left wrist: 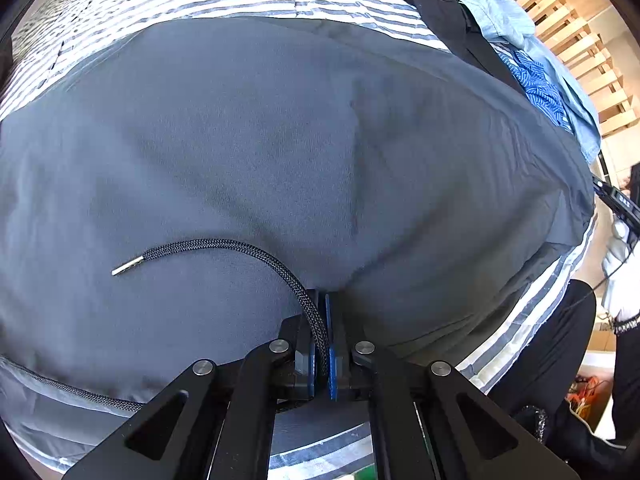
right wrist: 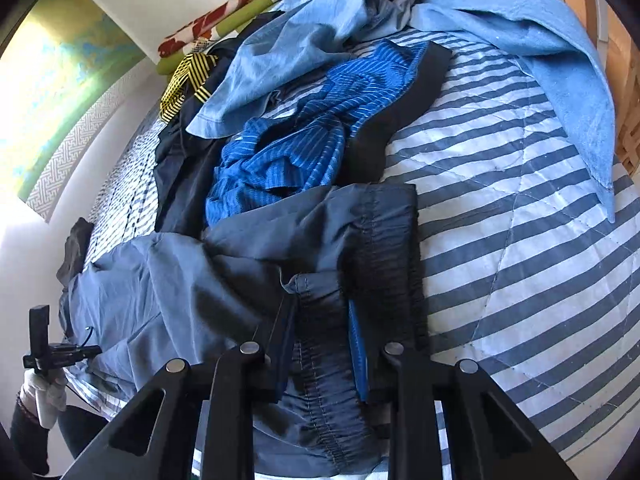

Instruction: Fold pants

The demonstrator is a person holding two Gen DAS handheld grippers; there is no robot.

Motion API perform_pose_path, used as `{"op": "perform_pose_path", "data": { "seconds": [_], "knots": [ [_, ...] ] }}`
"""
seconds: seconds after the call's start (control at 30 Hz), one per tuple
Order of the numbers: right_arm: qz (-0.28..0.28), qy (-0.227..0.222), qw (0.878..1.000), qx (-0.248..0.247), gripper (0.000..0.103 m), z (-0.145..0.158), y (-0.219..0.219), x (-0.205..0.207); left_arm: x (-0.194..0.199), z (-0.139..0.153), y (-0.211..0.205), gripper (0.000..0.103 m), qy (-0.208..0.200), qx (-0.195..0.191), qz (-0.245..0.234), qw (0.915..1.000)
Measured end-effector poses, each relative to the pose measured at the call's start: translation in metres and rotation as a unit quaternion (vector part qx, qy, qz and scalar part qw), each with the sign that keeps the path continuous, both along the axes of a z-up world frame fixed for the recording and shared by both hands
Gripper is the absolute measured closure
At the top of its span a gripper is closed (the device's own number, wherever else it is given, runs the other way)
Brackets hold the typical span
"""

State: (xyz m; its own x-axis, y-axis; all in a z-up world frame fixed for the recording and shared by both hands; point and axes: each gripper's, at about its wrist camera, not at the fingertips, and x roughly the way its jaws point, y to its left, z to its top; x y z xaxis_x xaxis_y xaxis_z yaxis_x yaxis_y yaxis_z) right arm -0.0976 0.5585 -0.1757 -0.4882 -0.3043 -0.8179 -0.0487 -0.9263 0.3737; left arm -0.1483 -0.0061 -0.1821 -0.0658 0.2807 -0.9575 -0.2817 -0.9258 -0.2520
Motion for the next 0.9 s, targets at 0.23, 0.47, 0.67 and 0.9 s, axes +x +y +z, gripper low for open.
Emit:
{"op": "perform_pose_path", "data": {
  "seconds": [0.23,0.47,0.67,0.9],
  "knots": [
    [-0.031,0.084,0.993,0.082,0.082,0.048,-0.002,0.015,0.004,0.008,-0.004,0.1,0.0,0.012,0.007,0.9999],
    [-0.044,0.036,0.992,0.117,0.082,0.022,0.012,-0.036,0.009,0.018,-0.002,0.1,0.005,0.013,-0.003,0.9999],
    [-0.081,0.021,0.993,0.088,0.064,0.024,0.034,-0.018,0.018,0.055,-0.023,0.096,0.034,0.033,0.006,0.9988],
    [0.064,0.082,0.988,0.111,0.064,0.076,-0.053,0.032,0.039,0.08,-0.062,0.091,0.064,0.051,0.065,0.9945]
  ]
}}
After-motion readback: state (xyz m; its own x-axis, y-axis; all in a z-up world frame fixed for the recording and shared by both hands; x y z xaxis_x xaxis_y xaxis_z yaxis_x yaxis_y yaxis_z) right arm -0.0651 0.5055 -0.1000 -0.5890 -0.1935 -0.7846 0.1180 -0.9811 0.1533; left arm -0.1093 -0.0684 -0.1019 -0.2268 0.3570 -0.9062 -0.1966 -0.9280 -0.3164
